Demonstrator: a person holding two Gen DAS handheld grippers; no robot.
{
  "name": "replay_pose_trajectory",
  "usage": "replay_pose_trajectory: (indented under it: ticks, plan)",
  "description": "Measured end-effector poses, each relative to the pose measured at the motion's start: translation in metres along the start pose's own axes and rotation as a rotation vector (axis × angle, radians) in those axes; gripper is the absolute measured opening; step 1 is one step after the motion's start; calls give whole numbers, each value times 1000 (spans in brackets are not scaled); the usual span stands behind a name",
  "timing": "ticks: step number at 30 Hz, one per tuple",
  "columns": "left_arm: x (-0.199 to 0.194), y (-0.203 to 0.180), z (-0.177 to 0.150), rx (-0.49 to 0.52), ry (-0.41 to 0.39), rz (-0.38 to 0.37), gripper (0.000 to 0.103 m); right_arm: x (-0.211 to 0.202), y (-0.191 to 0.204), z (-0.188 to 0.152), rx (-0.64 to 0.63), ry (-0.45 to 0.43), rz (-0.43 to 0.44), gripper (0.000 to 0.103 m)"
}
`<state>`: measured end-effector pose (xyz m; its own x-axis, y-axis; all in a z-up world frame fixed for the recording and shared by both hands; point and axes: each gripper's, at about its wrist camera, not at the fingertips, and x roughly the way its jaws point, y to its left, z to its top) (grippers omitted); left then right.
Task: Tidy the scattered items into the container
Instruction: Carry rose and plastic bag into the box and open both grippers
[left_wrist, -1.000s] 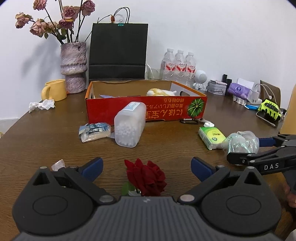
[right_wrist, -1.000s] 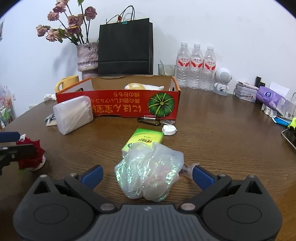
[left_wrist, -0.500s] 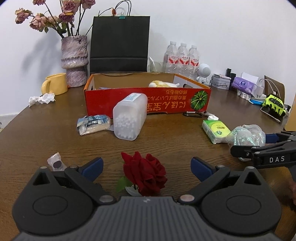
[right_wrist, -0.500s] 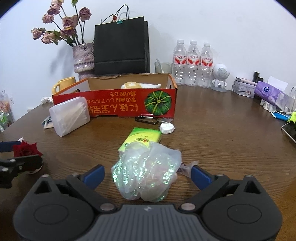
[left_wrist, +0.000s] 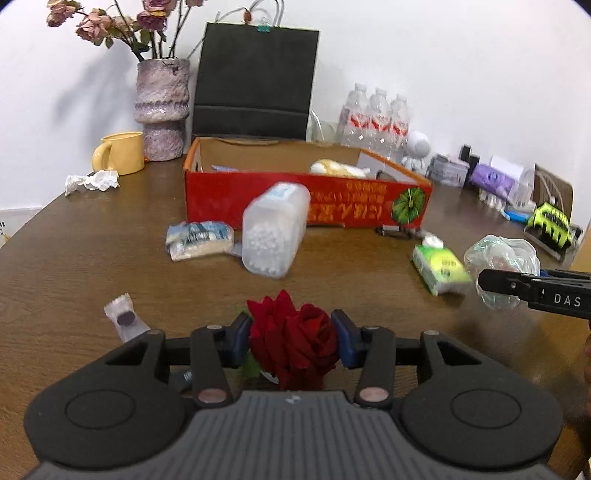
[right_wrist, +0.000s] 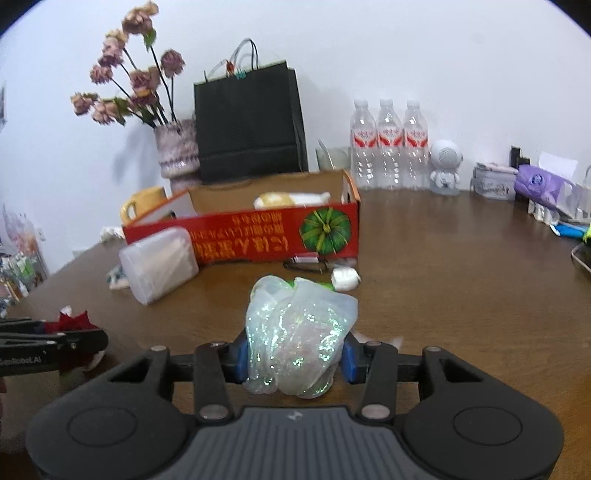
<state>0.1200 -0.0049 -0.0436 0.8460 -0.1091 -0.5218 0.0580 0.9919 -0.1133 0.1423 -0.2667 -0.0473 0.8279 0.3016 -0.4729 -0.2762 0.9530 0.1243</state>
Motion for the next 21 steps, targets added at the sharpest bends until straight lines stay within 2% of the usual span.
replay_pose_trajectory:
  ticks: [4,7,12,14,16,21]
  plan:
    - [-6,8,27,-14,-64,-26,45,-2,0,28,-21,-64,29,44]
    - [-4,16,61,-42,-133,-58,45,4,2,60,-36,-131,43,44]
    - [22,27,124,-67,-249,-46,45,37,7,118,-57,-225,51,44]
    - [43,32,144,-85,-263,-42,45,63,7,139,-41,-211,52,44]
    - [68,38,160,-110,-253,-39,45,92,9,154,-35,-184,19,44]
    - [128,58,177,-172,-167,-32,45,165,6,169,-12,-82,-41,45]
